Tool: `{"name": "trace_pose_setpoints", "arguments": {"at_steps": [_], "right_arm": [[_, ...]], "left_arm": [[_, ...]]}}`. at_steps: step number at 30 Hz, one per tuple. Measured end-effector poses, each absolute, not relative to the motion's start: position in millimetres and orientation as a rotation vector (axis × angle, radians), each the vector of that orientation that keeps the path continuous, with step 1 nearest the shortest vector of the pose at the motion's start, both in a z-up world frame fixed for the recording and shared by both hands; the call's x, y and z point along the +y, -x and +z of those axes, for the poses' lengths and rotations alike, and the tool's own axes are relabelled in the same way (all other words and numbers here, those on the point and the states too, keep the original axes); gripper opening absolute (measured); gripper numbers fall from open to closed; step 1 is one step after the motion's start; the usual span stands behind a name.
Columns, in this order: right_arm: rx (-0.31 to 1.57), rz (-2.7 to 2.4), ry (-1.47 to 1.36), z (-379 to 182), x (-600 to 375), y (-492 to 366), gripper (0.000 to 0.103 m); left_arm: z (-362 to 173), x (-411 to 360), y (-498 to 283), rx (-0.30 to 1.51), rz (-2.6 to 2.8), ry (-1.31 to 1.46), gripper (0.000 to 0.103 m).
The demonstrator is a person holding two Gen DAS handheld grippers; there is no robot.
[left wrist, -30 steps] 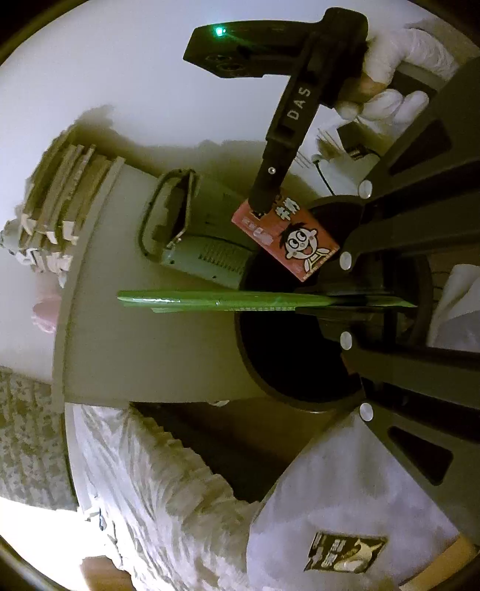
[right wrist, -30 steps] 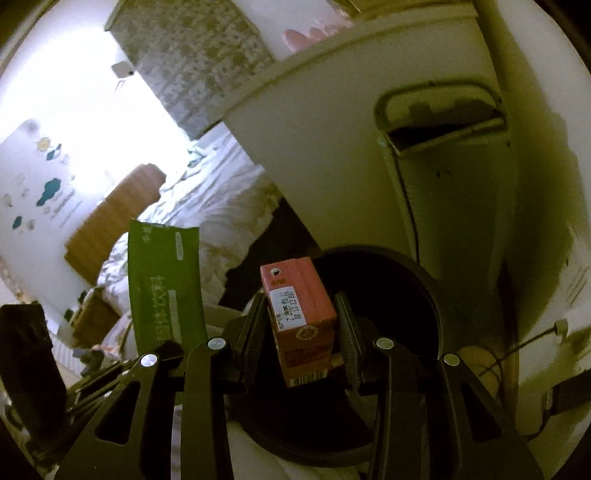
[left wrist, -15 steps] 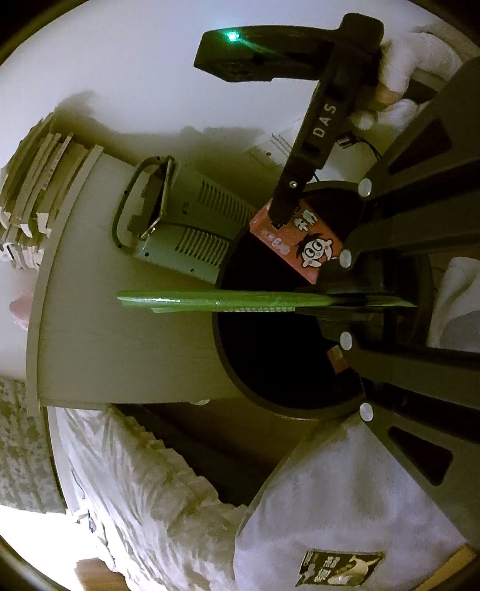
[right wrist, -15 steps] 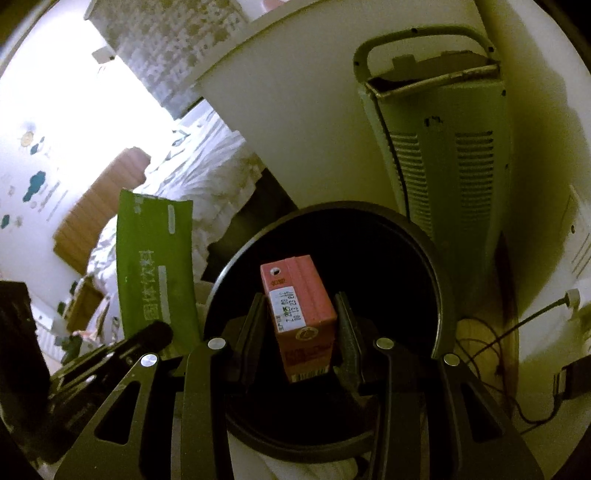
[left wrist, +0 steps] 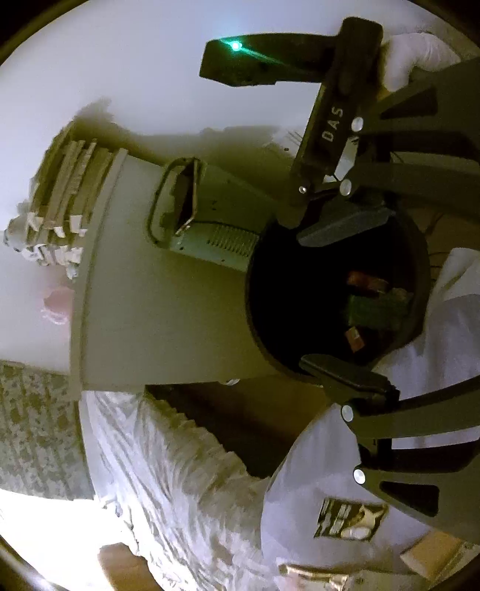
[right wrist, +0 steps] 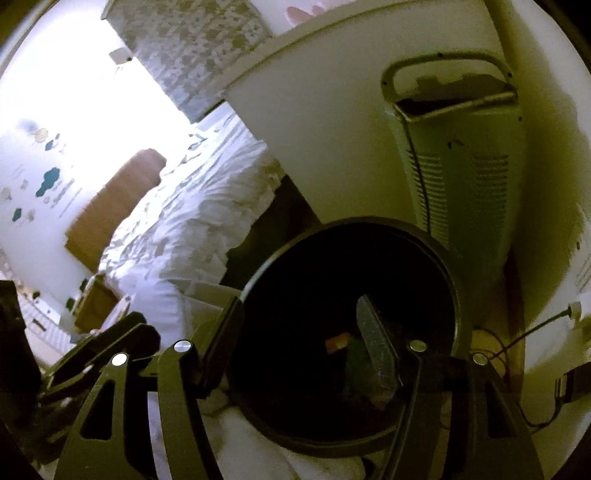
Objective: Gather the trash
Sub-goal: 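Grasp the white plastic bag with the left gripper while the right grasps a dark wrapper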
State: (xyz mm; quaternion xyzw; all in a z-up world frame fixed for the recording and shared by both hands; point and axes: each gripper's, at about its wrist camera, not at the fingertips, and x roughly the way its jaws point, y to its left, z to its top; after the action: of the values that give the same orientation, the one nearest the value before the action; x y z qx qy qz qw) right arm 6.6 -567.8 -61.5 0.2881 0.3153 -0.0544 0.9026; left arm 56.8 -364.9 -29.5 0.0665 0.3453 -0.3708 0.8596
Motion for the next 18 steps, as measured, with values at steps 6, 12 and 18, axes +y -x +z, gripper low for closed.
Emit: {"name": "trace_pose_setpoints", "arguments": {"at_steps": [6,12,18], "right_arm": [[0.647,-0.048,-0.552,-42,-541,-17,0.069],[0.663,0.074,-0.479,-24,-491,-36,0.070],[0.672,0.282,-0.331,4,-404,-64,0.070]], "left_arm": [[-12,-325,-57,0.698,-0.744,-0.079,0.073],[-9,-246,-69,0.705,-0.621,0.026,0.076],[-15,-133,-81,0.712,-0.424,0.153,0.077]]}}
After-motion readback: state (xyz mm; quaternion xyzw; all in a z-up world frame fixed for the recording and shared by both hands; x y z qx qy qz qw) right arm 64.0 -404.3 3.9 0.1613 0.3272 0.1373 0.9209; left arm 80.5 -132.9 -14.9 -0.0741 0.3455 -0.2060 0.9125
